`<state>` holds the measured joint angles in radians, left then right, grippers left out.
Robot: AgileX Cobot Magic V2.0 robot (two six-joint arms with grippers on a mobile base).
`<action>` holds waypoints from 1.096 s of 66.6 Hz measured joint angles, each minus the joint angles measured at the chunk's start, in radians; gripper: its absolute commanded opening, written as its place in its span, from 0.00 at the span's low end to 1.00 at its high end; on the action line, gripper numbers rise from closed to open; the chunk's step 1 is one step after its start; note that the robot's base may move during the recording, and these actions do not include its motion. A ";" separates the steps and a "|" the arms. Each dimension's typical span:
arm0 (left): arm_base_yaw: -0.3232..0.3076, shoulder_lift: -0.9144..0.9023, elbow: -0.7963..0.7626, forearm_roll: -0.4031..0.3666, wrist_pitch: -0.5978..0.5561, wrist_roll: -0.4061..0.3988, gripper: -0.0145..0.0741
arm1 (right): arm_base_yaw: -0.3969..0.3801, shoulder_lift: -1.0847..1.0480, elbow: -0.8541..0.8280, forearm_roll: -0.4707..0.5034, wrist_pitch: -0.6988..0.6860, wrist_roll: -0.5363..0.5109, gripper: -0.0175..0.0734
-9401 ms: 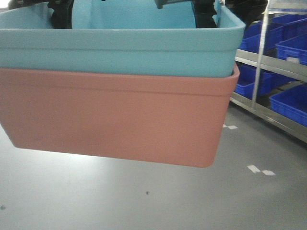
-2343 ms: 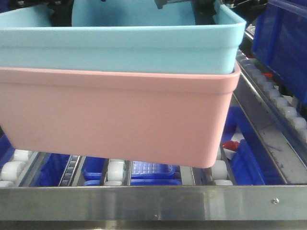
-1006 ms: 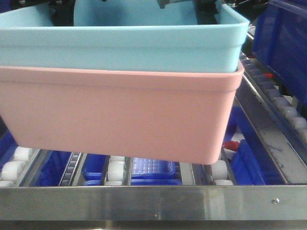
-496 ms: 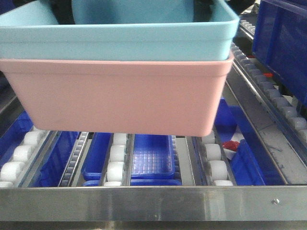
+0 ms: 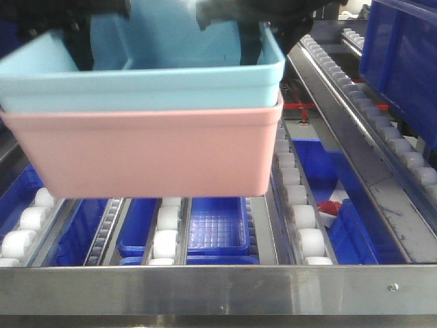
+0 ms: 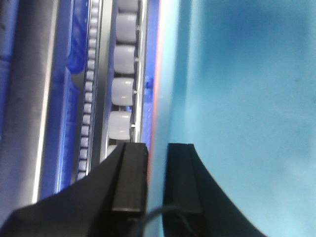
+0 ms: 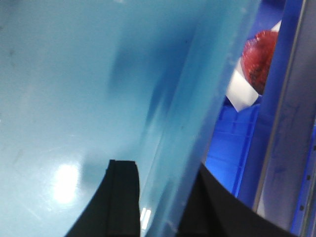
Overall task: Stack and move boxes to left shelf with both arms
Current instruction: 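Lower the stacked boxes onto the roller shelf with both grippers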
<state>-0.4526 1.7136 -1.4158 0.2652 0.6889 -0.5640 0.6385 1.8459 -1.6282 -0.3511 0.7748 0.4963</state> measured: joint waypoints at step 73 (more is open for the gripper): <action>0.000 0.137 -0.017 -0.066 -0.002 0.026 0.77 | 0.007 0.091 -0.022 0.007 0.000 0.003 0.88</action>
<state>-0.4522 1.8510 -1.4325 0.1992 0.6871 -0.5379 0.6460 1.9370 -1.6500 -0.3443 0.7748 0.4996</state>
